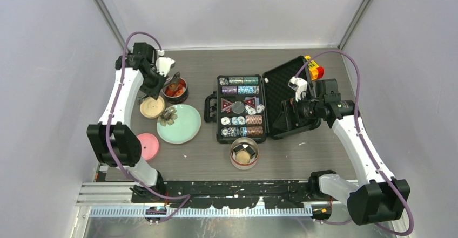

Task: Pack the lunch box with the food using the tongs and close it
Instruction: Place the fake food in the packing box.

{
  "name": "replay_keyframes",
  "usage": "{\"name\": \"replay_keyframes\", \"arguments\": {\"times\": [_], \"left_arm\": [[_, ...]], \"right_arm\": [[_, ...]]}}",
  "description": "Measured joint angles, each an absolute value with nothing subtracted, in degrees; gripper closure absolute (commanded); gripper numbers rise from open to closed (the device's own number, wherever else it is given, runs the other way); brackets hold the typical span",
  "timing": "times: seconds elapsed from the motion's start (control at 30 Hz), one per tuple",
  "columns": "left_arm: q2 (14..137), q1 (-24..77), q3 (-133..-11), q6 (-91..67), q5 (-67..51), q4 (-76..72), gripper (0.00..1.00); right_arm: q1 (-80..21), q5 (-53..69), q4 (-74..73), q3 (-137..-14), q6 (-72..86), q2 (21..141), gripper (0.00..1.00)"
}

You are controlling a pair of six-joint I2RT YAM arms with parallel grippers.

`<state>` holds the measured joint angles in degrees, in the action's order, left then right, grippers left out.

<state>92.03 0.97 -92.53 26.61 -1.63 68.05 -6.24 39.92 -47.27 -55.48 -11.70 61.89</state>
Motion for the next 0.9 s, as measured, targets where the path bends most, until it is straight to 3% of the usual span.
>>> {"name": "replay_keyframes", "arguments": {"times": [0.23,0.37,0.47,0.9], "left_arm": [[93.82,0.62,-92.20,26.63,-1.34,66.19,0.86],[94.28,0.62,-91.26,27.05,-1.15,65.89,0.66],[94.41,0.62,-90.83,27.22,-1.15,65.91,0.59],[89.60,-3.53,-89.69,27.24,-5.23,66.70,0.62]], "right_arm": [[-6.24,39.92,-47.27,-55.48,-11.70,61.89,0.04],[-6.24,39.92,-47.27,-55.48,-11.73,61.89,0.04],[-6.24,39.92,-47.27,-55.48,-11.75,61.89,0.04],[-6.24,39.97,-47.29,-55.51,-11.86,61.89,0.04]]}}
